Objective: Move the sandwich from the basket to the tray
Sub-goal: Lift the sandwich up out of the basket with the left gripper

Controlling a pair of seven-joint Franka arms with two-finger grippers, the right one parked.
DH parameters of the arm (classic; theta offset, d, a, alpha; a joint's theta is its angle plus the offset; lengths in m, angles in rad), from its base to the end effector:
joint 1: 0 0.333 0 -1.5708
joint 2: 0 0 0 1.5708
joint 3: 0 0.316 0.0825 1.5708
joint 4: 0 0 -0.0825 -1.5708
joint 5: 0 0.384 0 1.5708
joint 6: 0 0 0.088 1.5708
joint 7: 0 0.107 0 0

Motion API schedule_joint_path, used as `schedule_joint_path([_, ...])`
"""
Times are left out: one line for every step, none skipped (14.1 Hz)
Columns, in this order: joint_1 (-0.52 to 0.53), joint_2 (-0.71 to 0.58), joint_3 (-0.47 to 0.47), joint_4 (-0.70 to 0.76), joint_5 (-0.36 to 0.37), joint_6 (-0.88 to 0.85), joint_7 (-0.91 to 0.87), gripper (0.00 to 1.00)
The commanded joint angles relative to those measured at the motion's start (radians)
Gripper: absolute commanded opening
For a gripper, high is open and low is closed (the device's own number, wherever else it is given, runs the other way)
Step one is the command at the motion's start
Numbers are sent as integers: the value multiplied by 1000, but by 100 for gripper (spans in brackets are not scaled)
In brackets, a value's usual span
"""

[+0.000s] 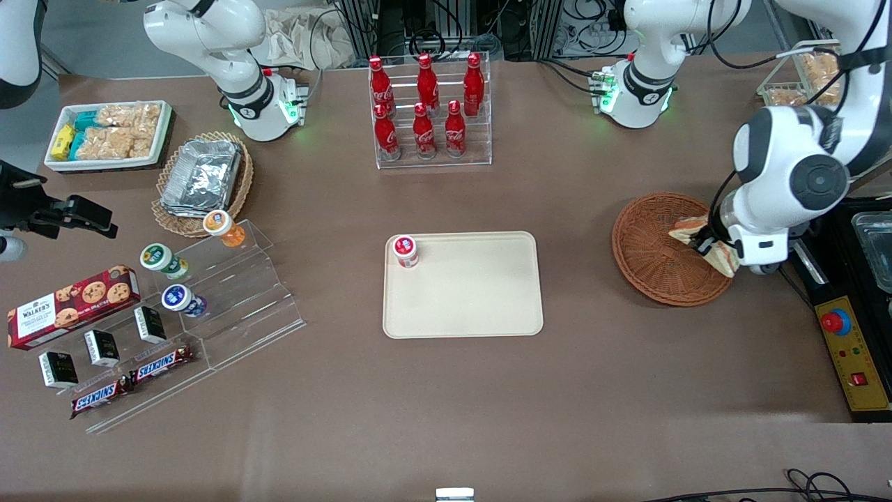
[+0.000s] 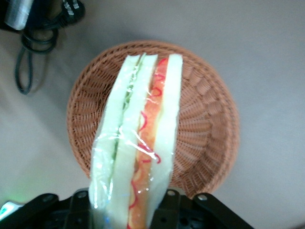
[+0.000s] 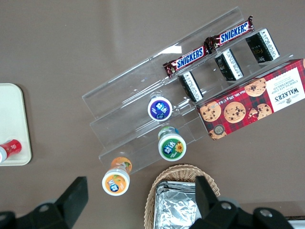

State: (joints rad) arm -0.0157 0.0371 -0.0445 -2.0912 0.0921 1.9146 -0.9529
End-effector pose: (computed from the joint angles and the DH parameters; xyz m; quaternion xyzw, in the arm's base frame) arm 0.5266 -0.0251 0.3896 -0.9047 -0.4106 0.0734 0.0872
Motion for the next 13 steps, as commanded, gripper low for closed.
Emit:
schedule_joint_path([-3,20,-21,176,-1,-155,64,35])
schedule_joint_path([-3,21,-21,224,-3,-190,98,35])
schedule_joint_path([-1,20,-21,262,-5,-224,141,35])
schedule_joint_path([-1,18,-21,295,-18,-248,201,35])
schedule_joint_path([2,21,-20,339,-56,-267,265,35])
schedule_joint_path([2,26,-20,380,-95,-290,314,35])
schedule_joint_path([-1,40,-21,413,-112,-304,341,35])
schedule_joint_path([-7,52,-32,433,-114,-307,347,36])
schedule_joint_path([-21,64,-67,451,-115,-305,345,36])
schedule_joint_path([-26,84,-95,470,-114,-305,342,36])
schedule_joint_path([-27,105,-130,488,-114,-304,335,36])
schedule_joint_path([-27,124,-171,500,-114,-301,329,36])
schedule_joint_path([-27,145,-207,510,-114,-295,327,36])
